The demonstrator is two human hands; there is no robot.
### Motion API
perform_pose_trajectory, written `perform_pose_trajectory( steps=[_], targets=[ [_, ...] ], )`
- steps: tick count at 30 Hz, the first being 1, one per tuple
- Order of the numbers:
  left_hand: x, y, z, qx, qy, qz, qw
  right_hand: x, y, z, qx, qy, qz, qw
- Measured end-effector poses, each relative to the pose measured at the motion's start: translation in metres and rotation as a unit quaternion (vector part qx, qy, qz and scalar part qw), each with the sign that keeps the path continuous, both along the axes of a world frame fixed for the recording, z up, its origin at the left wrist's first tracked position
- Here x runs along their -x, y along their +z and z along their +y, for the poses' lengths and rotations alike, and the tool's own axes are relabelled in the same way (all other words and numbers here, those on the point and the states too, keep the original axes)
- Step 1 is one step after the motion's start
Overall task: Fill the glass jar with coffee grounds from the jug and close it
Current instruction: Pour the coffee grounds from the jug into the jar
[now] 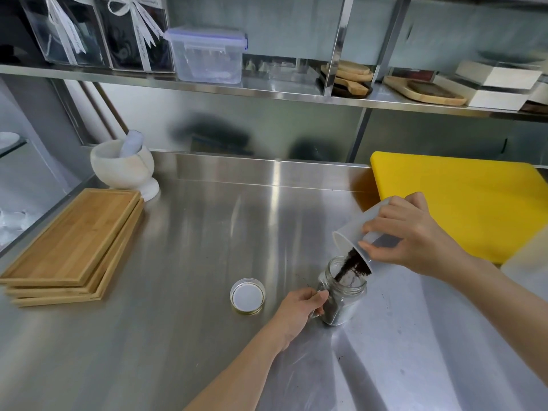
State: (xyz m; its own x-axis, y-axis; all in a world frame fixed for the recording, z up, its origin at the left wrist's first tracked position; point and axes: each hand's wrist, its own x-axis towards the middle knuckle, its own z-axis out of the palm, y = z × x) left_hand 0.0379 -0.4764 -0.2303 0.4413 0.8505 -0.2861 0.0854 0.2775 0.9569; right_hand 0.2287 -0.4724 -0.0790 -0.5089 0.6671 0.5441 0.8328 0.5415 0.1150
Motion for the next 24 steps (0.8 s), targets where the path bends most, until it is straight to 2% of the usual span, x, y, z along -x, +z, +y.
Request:
perform_pose_trajectory(
  steps=[24],
  targets=[
    [-0.0005, 0.002, -0.0018, 0.007, 0.007, -0.003, 1.0, 0.0018, 0.0016, 0.001, 0.005, 0.014, -0.011, 1.0]
  ],
)
